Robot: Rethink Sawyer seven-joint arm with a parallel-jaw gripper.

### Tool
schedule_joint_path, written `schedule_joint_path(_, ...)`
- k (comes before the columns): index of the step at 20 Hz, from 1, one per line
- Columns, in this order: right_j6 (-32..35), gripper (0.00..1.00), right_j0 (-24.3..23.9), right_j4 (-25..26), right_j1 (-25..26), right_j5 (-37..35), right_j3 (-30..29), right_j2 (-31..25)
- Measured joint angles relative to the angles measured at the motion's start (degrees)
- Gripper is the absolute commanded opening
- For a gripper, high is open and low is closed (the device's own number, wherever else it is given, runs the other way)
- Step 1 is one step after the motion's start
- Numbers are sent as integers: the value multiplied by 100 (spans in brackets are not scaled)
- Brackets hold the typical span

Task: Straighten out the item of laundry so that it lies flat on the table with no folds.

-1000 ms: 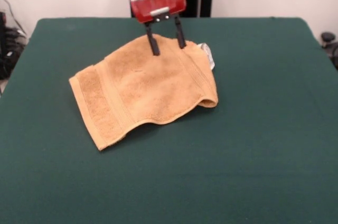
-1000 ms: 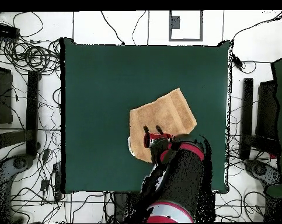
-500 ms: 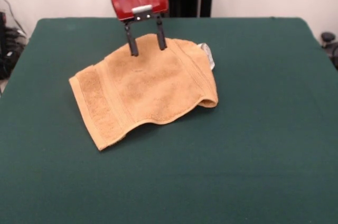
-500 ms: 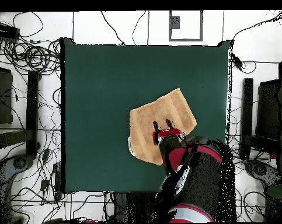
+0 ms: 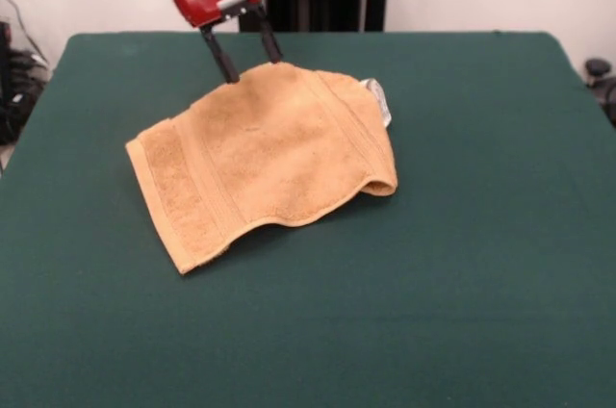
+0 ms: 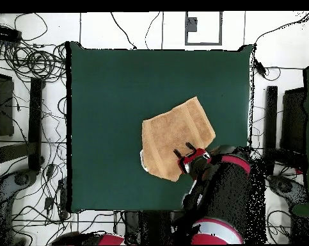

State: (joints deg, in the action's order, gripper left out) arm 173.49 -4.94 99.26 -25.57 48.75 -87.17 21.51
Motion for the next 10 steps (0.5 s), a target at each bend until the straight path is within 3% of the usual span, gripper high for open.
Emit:
schedule_joint_path(4, 132, 100, -262, 526, 106, 550, 93, 2)
schedule_joint_path(10, 145, 100, -535, 749, 310, 720, 159, 42)
